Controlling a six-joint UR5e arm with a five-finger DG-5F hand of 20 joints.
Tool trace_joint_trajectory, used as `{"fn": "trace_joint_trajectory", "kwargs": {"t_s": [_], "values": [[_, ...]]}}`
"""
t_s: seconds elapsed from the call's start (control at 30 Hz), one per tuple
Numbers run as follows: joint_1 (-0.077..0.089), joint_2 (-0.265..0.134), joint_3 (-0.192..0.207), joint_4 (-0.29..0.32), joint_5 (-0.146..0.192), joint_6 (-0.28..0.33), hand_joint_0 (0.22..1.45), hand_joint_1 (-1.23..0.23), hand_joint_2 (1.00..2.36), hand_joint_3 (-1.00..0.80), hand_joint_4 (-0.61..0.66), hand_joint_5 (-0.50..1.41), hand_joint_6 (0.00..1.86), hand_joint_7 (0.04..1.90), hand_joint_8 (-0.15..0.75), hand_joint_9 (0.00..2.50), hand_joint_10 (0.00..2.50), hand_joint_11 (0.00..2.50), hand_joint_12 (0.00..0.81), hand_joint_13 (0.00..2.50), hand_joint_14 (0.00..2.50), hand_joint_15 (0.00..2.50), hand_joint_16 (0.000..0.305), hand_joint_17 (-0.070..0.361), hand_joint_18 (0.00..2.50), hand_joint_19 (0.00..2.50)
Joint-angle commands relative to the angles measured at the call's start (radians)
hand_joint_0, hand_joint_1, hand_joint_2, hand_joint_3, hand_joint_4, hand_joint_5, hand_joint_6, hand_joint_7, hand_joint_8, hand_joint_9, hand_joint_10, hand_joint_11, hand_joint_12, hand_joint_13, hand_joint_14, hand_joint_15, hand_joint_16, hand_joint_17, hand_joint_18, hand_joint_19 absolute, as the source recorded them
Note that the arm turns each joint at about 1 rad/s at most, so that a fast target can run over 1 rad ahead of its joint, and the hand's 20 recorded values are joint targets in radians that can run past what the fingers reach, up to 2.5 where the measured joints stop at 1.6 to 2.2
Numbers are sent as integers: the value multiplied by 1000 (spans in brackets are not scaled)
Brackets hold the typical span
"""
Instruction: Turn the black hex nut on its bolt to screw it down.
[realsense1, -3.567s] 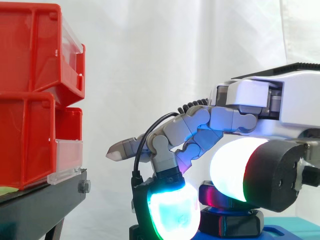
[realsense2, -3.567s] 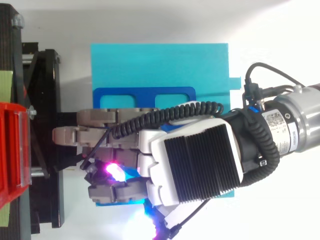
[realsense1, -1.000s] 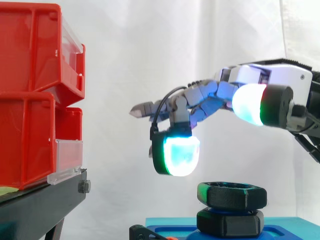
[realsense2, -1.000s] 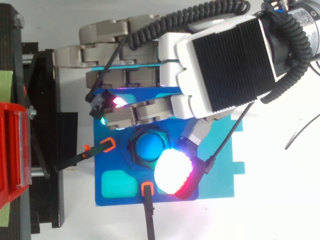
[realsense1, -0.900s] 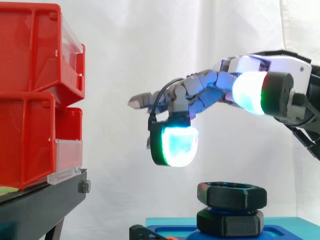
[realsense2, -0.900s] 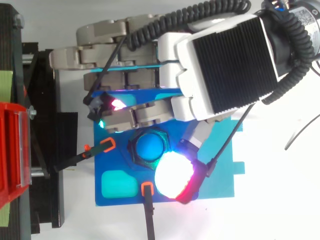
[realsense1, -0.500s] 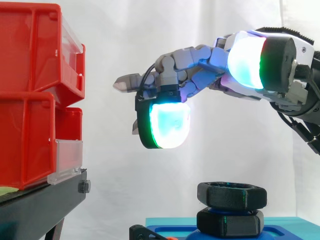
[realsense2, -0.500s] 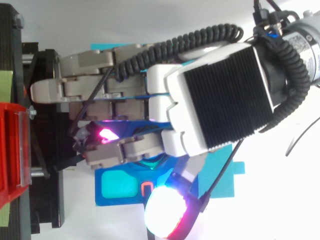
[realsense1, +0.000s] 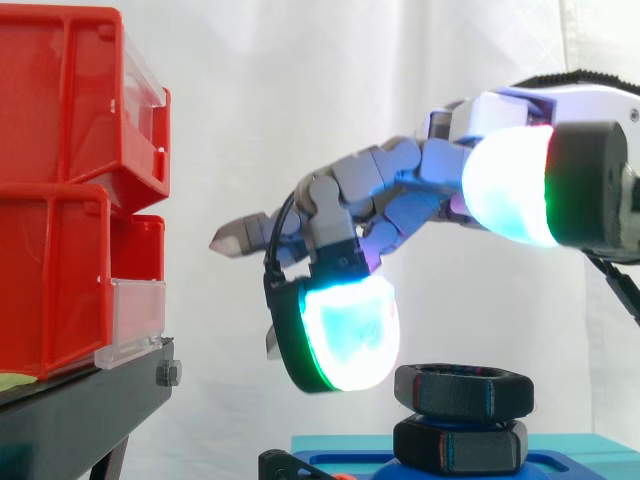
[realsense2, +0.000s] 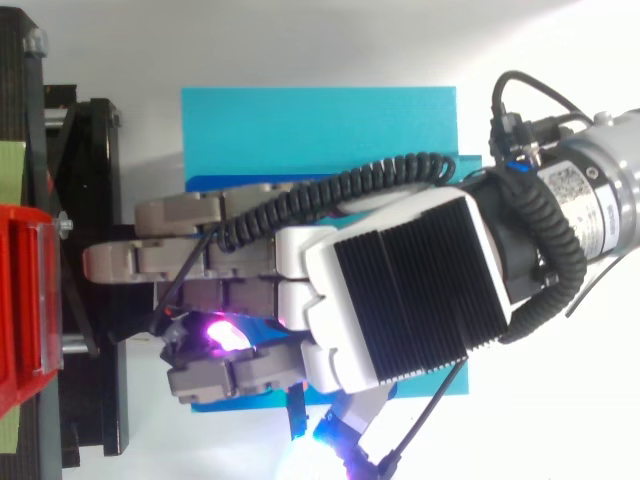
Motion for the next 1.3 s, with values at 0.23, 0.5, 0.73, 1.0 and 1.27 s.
{"fn": "trace_joint_trajectory", "kwargs": {"t_s": [0.23, 0.5, 0.73, 1.0, 1.27], "values": [[10, 0, -33, 8, 9, 0, 491, -46, 1000, -500, 192, -9, 571, 1422, 307, 889, 5, 163, 366, 389, 0, 0, 53, 120, 432, 274], [7, 1, -44, 8, 9, -1, 493, -55, 1000, -500, 147, -13, 588, 1410, 310, 886, 5, 168, 365, 390, 0, 0, 53, 119, 436, 272], [0, 0, -44, 10, 9, -1, 495, -60, 1000, -500, 133, -25, 640, 1330, 314, 888, 5, 179, 364, 391, 0, 0, 53, 118, 440, 265], [-13, 0, -44, 10, 9, -3, 496, -62, 1000, -500, 136, -31, 665, 1289, 314, 889, 5, 177, 365, 392, 0, 0, 52, 118, 438, 265], [-34, 0, -44, 16, 3, -4, 492, -50, 1000, -500, 143, -36, 674, 1256, 319, 883, 5, 181, 367, 391, 0, 0, 53, 119, 432, 272]]}}
